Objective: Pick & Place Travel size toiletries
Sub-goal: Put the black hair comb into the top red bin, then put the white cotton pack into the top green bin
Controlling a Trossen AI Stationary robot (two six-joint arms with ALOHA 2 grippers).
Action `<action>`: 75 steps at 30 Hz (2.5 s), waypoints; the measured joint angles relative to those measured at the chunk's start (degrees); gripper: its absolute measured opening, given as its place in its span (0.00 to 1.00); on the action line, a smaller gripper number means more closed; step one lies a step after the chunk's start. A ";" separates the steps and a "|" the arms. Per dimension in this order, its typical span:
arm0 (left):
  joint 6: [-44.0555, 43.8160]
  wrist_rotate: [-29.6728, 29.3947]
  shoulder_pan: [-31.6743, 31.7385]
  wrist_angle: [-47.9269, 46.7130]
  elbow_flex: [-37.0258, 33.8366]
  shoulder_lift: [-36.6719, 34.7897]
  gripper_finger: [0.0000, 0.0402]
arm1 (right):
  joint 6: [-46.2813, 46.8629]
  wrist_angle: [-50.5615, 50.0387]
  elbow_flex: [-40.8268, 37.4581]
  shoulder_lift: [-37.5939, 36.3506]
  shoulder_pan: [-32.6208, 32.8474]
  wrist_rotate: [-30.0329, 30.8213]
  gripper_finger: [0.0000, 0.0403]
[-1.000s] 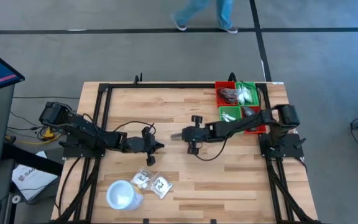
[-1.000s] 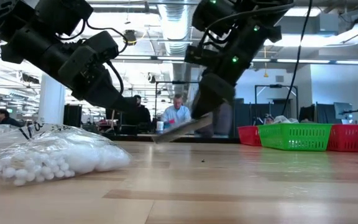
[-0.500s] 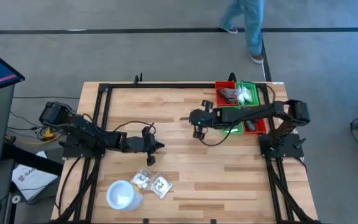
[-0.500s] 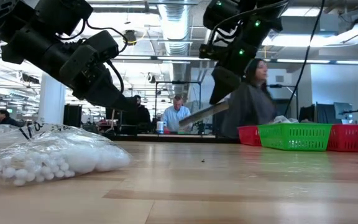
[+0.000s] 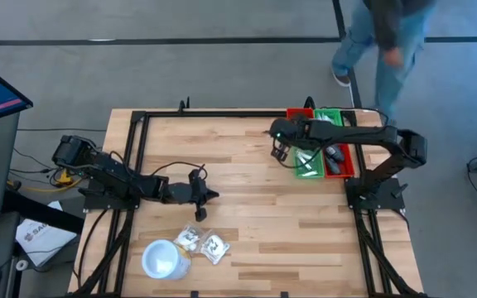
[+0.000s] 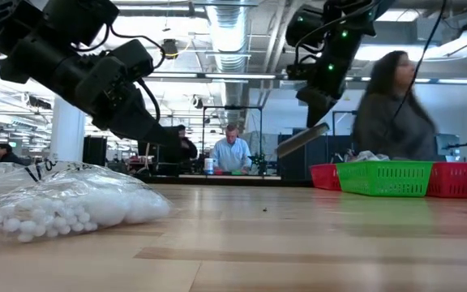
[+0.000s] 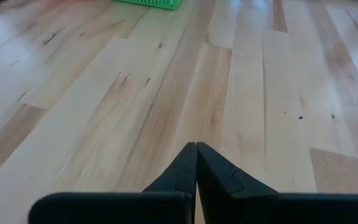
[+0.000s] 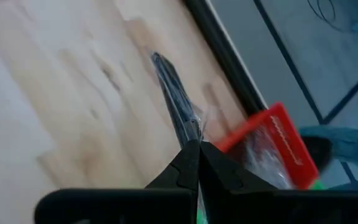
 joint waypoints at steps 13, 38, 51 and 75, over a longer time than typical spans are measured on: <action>-0.13 0.00 -1.33 0.04 0.00 0.00 0.00 | 1.50 -8.65 -0.02 -1.65 -9.57 1.95 0.00; -0.13 -0.02 -1.33 0.02 0.00 0.00 0.00 | 1.95 -10.56 -2.53 -1.19 -17.54 1.93 0.03; -0.13 2.89 -1.30 0.02 0.00 0.00 0.00 | 1.25 -10.14 -3.19 -1.19 -17.76 0.58 0.40; -12.28 27.94 -2.48 -4.98 0.00 0.02 0.40 | 1.73 -6.44 -3.19 -1.19 -4.37 -4.42 0.49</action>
